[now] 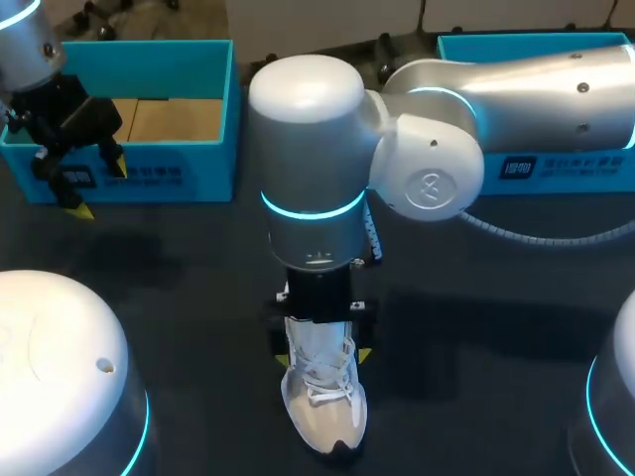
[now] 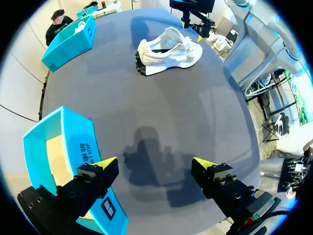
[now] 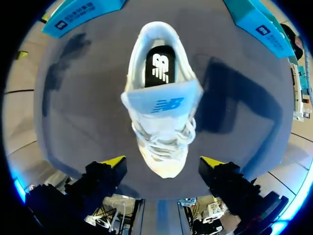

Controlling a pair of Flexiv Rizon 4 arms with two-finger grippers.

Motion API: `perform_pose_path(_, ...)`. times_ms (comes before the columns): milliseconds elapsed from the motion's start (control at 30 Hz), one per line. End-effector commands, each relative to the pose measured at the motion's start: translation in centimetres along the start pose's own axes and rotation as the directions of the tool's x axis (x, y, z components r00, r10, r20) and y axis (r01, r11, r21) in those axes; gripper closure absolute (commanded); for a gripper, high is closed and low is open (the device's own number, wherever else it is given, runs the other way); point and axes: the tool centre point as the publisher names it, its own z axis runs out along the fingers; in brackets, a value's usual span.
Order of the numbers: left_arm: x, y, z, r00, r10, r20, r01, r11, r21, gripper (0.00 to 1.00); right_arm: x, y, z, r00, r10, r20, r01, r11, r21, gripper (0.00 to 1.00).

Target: Take the shoe out of the shoebox, open the shoe tongue, remove and reinsert the insole, then place the shoe into the shoebox

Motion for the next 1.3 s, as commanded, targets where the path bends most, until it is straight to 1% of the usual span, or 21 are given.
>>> perform_pose_path(33, 0.0, 0.0, -0.1, 1.000, 0.001, -0.002, -0.001, 1.000, -0.001, 0.00, -0.2, -0.6, -0.1, 1.000, 0.004, 0.019, -0.003, 1.000, -0.029, 0.81)
perform_pose_path(67, 0.0, 0.0, -0.1, 1.000, 0.001, -0.002, -0.001, 1.000, -0.001, 0.00, -0.2, -0.5, 0.0, 1.000, -0.001, 0.024, 0.002, 1.000, -0.029, 0.85)
perform_pose_path(167, 0.0, 0.0, -0.1, 1.000, 0.001, -0.002, -0.001, 1.000, -0.001, 0.00, -0.4, 0.2, 0.2, 1.000, -0.006, 0.025, 0.007, 1.000, -0.020, 0.81)
perform_pose_path(267, 0.0, 0.0, -0.1, 1.000, 0.001, -0.002, -0.001, 1.000, -0.001, 0.00, 0.0, 1.1, 0.5, 0.999, -0.013, 0.038, 0.013, 1.000, 0.003, 0.78)
perform_pose_path(467, 0.0, 0.0, -0.1, 1.000, 0.001, -0.002, -0.001, 1.000, -0.001, 0.00, 0.4, 2.7, 0.6, 0.997, -0.045, 0.059, 0.045, 0.999, -0.002, 0.78)
perform_pose_path(567, 0.0, 0.0, -0.1, 1.000, 0.001, -0.002, -0.001, 1.000, -0.001, 0.00, 0.2, 3.6, 0.7, 0.996, -0.065, 0.052, 0.066, 0.998, -0.005, 0.75)
perform_pose_path(700, 0.0, 0.0, -0.1, 1.000, 0.001, -0.002, -0.001, 1.000, -0.001, 0.00, -0.3, 5.1, 1.3, 0.997, -0.068, 0.046, 0.068, 0.998, -0.004, 0.76)
perform_pose_path(833, 0.0, 0.0, -0.1, 1.000, 0.001, -0.002, -0.001, 1.000, -0.001, 0.00, -1.0, 6.8, 2.3, 0.998, -0.070, -0.007, 0.070, 0.998, 0.002, 0.78)
perform_pose_path(900, 0.0, 0.0, -0.1, 1.000, 0.001, -0.002, -0.001, 1.000, -0.001, 0.00, -1.0, 7.3, 2.7, 0.998, -0.067, -0.018, 0.068, 0.998, 0.006, 0.78)
perform_pose_path(1000, 0.0, 0.0, -0.1, 1.000, 0.001, -0.002, -0.001, 1.000, -0.001, 0.00, -0.9, 7.5, 2.5, 0.998, -0.065, -0.014, 0.066, 0.998, 0.009, 0.78)
perform_pose_path(1167, 0.0, 0.0, -0.1, 1.000, 0.001, -0.002, -0.001, 1.000, -0.001, 0.00, -0.9, 6.1, 1.1, 0.999, -0.042, 0.033, 0.042, 0.999, -0.006, 0.78)
perform_pose_path(1233, 0.0, 0.0, -0.1, 1.000, 0.001, -0.002, -0.001, 1.000, -0.001, 0.00, -0.8, 6.0, 1.0, 0.998, -0.045, 0.037, 0.045, 0.999, -0.008, 0.78)
perform_pose_path(1300, 0.0, 0.0, -0.1, 1.000, 0.001, -0.002, -0.001, 1.000, -0.001, 0.00, -0.7, 6.4, 1.5, 0.998, -0.060, 0.033, 0.061, 0.998, -0.006, 0.77)
